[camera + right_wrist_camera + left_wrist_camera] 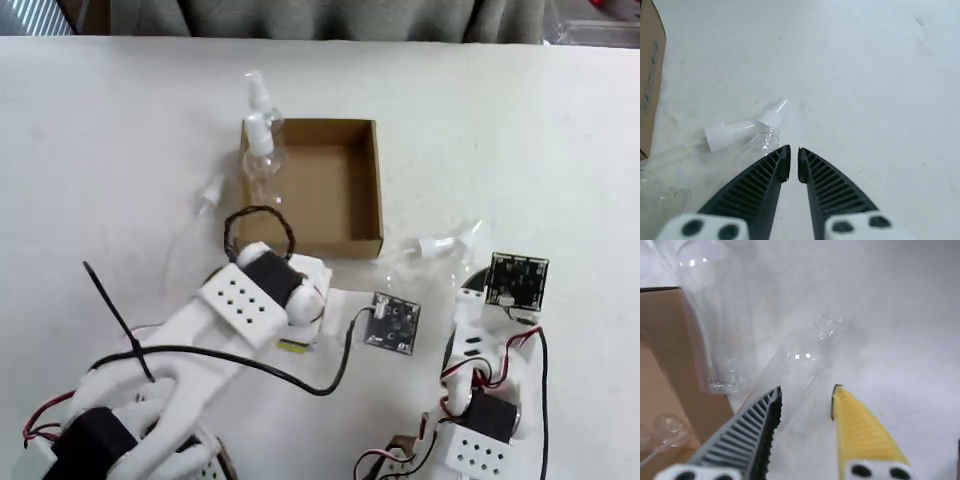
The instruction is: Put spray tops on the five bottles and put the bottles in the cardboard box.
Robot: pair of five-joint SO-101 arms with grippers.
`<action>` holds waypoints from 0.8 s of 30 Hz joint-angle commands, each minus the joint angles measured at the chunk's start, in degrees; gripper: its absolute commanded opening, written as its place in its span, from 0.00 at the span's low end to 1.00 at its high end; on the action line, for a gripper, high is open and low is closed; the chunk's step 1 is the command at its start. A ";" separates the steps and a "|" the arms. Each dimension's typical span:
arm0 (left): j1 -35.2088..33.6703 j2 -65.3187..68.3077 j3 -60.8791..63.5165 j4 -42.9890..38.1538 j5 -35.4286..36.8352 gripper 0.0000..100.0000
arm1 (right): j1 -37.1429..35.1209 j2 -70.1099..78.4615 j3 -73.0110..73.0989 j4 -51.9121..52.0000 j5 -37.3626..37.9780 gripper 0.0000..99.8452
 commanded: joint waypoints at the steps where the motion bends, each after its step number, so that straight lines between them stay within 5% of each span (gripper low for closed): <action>1: 1.27 -1.98 -3.60 3.52 -2.29 0.21 | -0.57 -0.66 0.44 -1.10 1.05 0.02; 6: 0.13 -2.33 -5.36 9.76 -16.79 0.21 | -0.31 -0.66 0.44 -1.01 1.05 0.02; 24: -1.45 18.51 -17.85 5.98 -18.90 0.23 | -0.66 -0.57 0.44 -0.48 1.14 0.02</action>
